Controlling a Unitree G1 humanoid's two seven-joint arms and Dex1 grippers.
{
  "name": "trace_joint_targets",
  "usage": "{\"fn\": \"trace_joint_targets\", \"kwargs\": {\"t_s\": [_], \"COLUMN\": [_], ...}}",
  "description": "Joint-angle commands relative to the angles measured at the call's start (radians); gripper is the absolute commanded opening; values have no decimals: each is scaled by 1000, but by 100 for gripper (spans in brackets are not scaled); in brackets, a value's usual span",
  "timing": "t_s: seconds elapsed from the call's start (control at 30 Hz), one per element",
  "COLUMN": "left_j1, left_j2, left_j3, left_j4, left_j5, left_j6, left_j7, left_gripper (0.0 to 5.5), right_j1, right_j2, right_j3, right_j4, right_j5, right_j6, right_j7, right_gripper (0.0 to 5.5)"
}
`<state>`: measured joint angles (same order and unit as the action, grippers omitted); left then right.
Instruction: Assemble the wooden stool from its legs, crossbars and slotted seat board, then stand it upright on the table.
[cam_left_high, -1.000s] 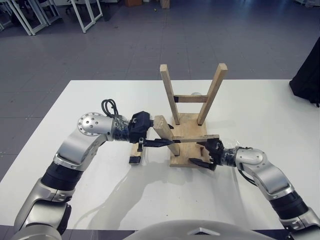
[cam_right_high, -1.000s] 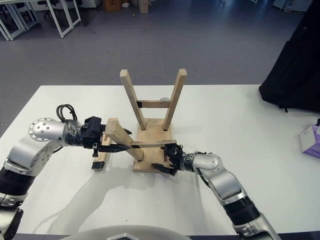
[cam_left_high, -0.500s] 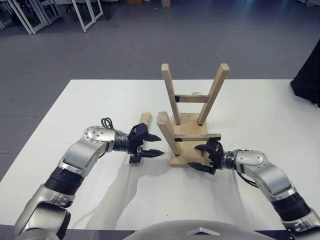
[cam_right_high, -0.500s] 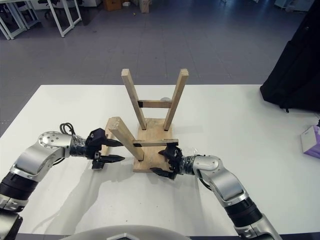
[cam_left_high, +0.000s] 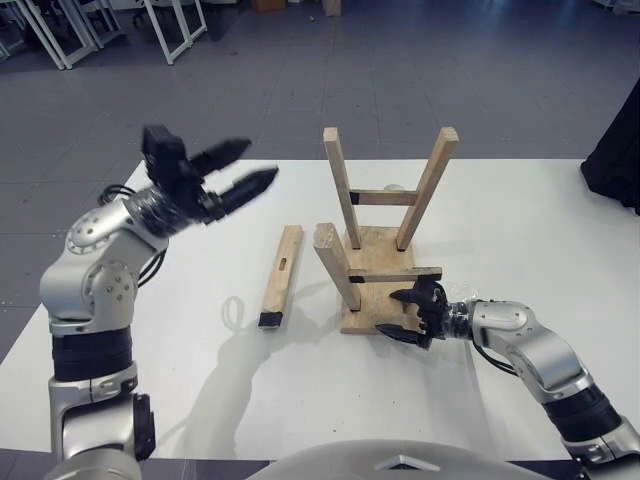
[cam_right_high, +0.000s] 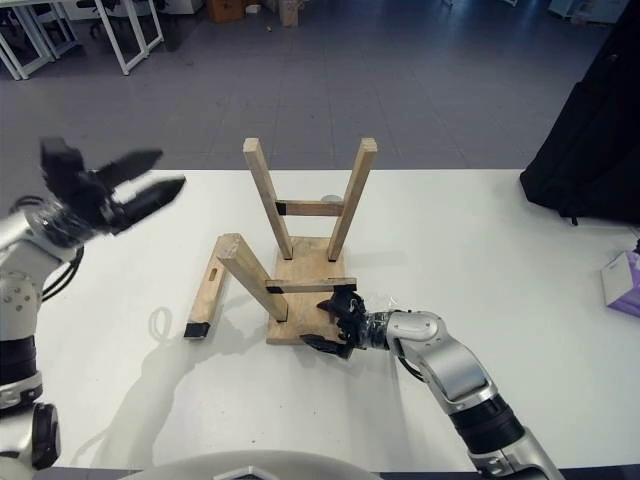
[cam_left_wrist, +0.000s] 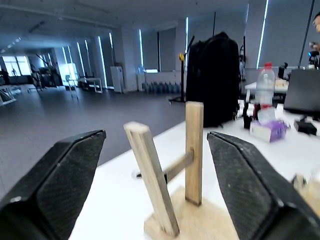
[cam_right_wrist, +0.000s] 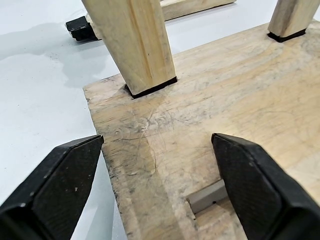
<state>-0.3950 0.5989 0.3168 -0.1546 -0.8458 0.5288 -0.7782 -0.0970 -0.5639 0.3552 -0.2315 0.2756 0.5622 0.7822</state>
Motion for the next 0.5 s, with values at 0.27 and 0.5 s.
{"fn": "trace_joint_targets", "kwargs": {"t_s": [0.27,0.5], "left_j1": [-98,15], "left_j2": [-133,-42], "left_j3": [-221,-413], "left_j4": [-194,-114], "left_j5": [-366,-184], "left_j6": [282,341], "left_j7": [170,32], "left_gripper": [377,377], "right_j1": [59,57], "right_j2": [-35,-37], "right_j3": [51,46], "right_j4": [99,93], "right_j5": [-53,-49], "right_j6": [98,101], "right_j7": [-16,-25], "right_gripper": [400,400]}}
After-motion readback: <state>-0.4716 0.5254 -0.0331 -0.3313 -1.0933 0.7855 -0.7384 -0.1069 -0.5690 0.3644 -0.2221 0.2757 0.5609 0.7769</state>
